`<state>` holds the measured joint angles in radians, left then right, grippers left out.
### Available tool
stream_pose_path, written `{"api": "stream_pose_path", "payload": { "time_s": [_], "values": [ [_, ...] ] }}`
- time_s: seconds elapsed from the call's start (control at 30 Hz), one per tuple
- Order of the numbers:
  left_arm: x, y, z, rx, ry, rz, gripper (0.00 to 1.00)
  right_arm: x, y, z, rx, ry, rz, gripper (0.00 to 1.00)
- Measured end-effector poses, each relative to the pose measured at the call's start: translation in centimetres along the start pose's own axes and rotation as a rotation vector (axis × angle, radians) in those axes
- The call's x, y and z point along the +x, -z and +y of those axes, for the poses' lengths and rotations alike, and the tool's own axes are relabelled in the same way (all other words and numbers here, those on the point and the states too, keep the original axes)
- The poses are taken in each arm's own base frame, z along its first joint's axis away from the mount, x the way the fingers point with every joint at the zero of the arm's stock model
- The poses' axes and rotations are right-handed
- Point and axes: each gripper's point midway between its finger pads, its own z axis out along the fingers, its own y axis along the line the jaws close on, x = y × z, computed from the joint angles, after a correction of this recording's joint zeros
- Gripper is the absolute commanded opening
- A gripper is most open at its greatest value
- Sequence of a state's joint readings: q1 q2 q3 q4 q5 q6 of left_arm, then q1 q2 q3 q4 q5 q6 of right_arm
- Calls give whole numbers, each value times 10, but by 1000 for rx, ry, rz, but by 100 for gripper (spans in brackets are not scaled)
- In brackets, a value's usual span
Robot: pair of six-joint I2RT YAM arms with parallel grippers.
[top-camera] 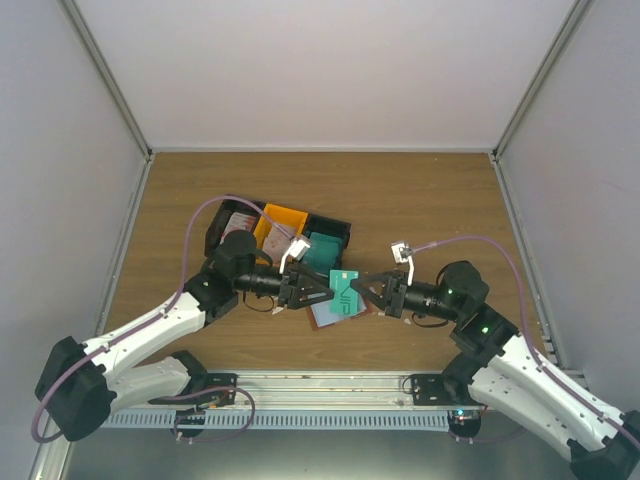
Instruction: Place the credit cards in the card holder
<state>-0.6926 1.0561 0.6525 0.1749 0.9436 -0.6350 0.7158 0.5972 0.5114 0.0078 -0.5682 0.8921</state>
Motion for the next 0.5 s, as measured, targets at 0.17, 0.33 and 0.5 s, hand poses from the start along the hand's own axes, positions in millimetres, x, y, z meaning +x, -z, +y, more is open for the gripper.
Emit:
{"api": "stream_pose_path", "payload": {
  "time_s": [0.17, 0.33, 0.5],
  "values": [
    [0, -4, 2, 12, 38, 13, 21, -1, -3, 10, -61, -8, 10, 1],
    [0, -7, 0, 35, 60, 25, 0, 1, -5, 3, -44, -34, 11, 7],
    [-2, -7, 2, 18, 63, 11, 0, 2, -5, -10, 19, -49, 7, 52]
  ]
}}
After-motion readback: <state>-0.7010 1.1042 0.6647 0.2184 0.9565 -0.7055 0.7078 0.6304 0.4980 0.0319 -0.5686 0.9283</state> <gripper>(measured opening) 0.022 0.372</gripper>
